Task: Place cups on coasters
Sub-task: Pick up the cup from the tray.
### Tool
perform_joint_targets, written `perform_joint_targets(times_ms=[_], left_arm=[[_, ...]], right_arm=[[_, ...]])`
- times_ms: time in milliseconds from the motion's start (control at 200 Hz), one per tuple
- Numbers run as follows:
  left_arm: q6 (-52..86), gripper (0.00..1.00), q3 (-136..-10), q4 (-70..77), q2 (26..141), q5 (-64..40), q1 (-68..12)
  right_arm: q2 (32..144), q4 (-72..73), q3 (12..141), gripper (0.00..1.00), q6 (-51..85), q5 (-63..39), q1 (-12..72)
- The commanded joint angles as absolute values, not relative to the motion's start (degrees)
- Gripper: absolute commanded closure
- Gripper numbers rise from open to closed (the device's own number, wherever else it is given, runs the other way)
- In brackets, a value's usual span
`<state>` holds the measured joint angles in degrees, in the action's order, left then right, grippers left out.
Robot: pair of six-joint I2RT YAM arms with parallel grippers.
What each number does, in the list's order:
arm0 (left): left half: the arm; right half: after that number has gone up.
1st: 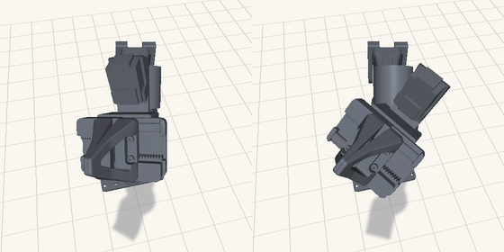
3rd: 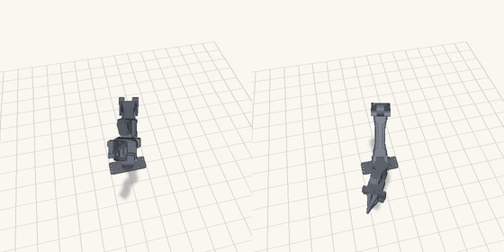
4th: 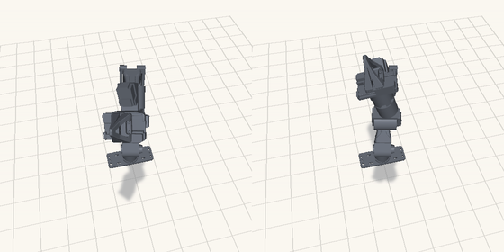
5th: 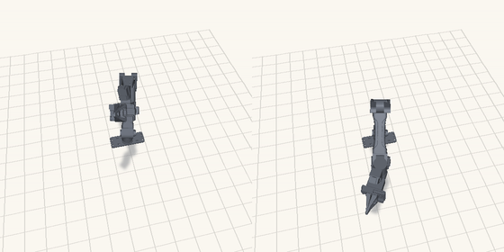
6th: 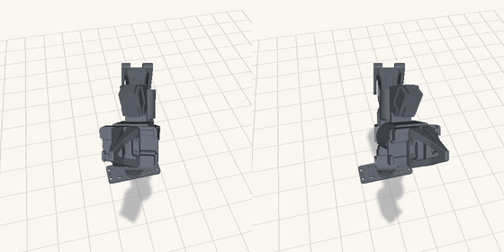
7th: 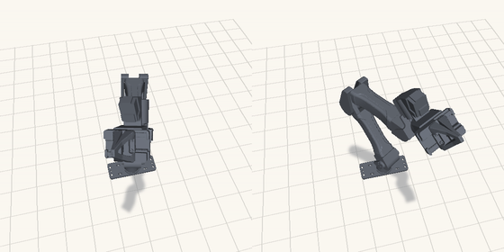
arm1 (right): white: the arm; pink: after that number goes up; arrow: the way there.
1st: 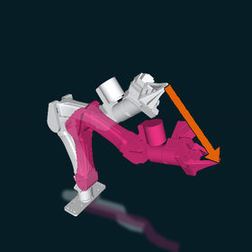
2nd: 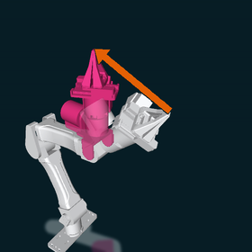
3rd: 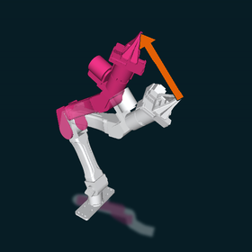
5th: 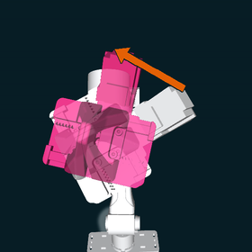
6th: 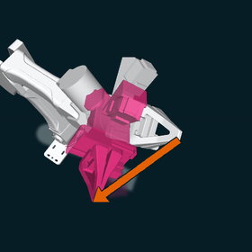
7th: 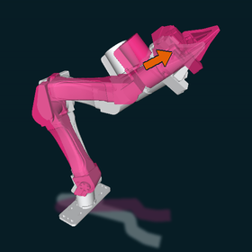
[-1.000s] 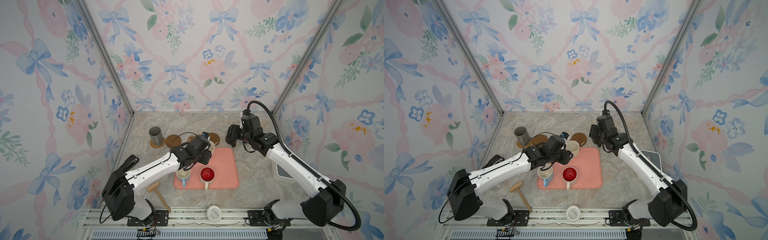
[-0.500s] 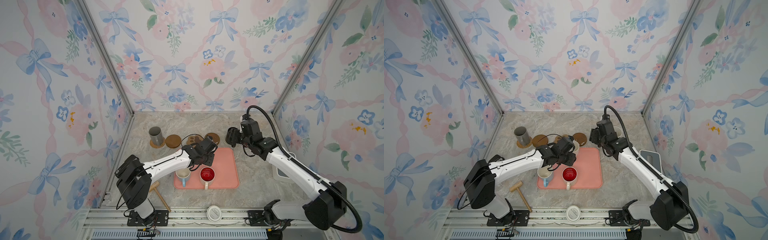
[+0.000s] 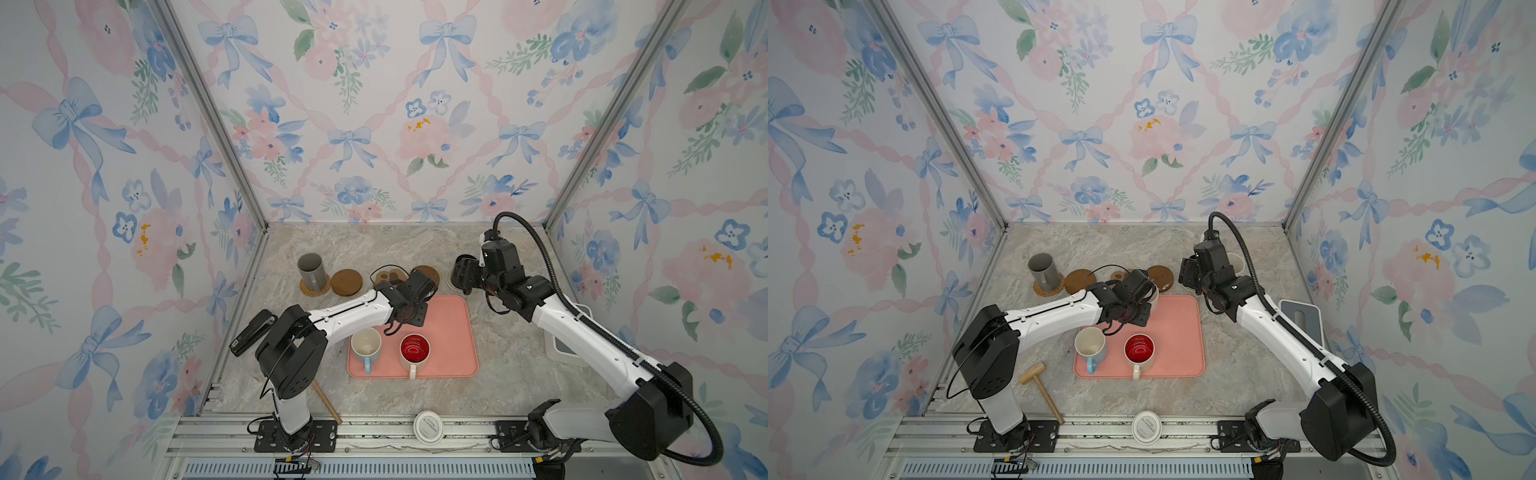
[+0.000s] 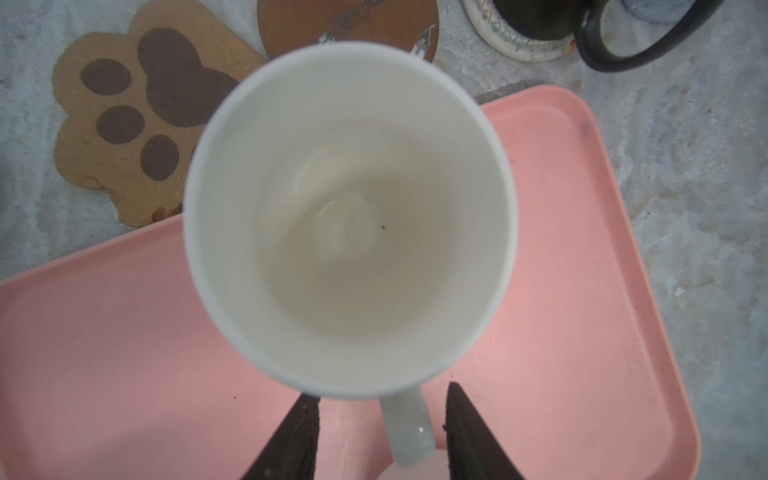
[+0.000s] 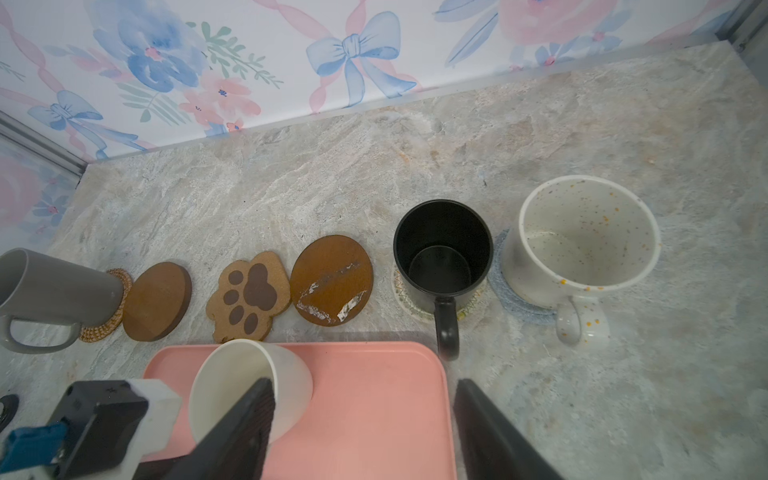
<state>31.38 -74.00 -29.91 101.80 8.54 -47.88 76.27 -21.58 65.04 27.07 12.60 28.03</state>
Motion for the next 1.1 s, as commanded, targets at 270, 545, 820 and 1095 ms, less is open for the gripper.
perform_joint_targets(times_ms=[270,545,820,1095], left_arm=[[31.73,0.57,-77.33,-31.07,105.3,8.45,-47.06],[31.64,0.59,-77.48,-31.04,106.46,8.45,-46.87],[31.64,0.73,-78.12,-31.05,107.76,8.14,-46.76],[31.14,0.93,-78.35,-31.03,108.03,8.06,-46.75]], right_arm=[[74.75,-20.44,63.42,0.29,27.92,11.43,26.64],[74.1,-20.0,62.25,0.29,28.24,11.25,25.88],[74.35,-19.89,61.7,0.28,28.42,10.57,25.09],[74.6,-19.38,61.51,0.28,28.22,10.29,24.98]])
